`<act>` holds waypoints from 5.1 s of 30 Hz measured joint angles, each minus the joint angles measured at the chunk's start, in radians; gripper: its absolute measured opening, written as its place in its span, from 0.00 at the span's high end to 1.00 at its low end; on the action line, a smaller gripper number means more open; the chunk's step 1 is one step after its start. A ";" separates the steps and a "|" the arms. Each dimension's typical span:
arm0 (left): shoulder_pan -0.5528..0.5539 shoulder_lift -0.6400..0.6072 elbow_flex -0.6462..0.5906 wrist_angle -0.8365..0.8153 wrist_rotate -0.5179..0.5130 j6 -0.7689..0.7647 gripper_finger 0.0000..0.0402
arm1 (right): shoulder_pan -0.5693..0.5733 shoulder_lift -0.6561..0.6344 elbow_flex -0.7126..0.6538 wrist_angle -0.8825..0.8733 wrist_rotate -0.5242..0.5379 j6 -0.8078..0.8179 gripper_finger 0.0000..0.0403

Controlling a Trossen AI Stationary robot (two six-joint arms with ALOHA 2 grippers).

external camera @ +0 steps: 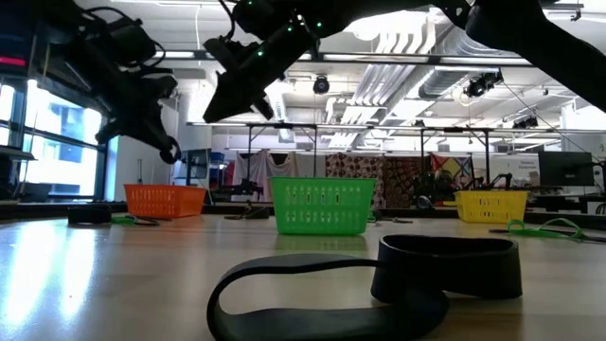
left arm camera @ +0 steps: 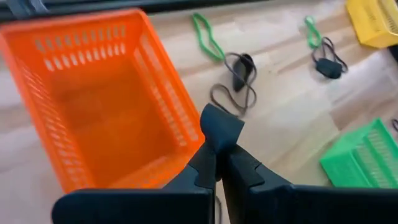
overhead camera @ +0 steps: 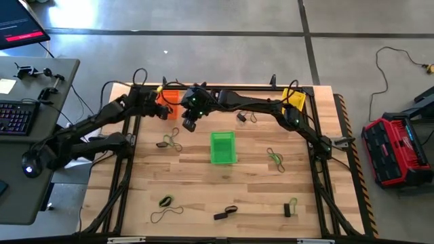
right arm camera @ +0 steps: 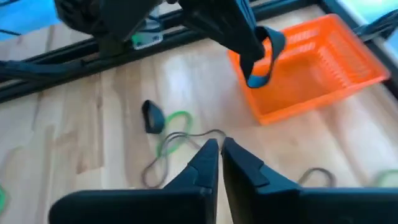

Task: Sort rubber bands into baskets
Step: Put the black rubber band into the orange bin

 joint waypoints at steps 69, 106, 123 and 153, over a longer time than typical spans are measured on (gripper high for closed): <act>0.211 0.397 0.395 -0.302 0.109 0.438 0.90 | -0.070 -0.014 0.000 -0.038 -0.057 -0.054 1.00; -0.004 -0.117 0.271 0.054 0.238 0.370 1.00 | -0.008 -0.009 -0.103 0.266 0.080 0.009 1.00; -0.027 -0.113 0.271 0.180 0.237 0.394 1.00 | 0.016 -0.046 -0.165 0.193 0.074 0.021 1.00; -0.027 -0.109 0.271 0.228 0.267 0.389 1.00 | 0.097 -0.189 -0.164 -0.331 0.021 -0.028 1.00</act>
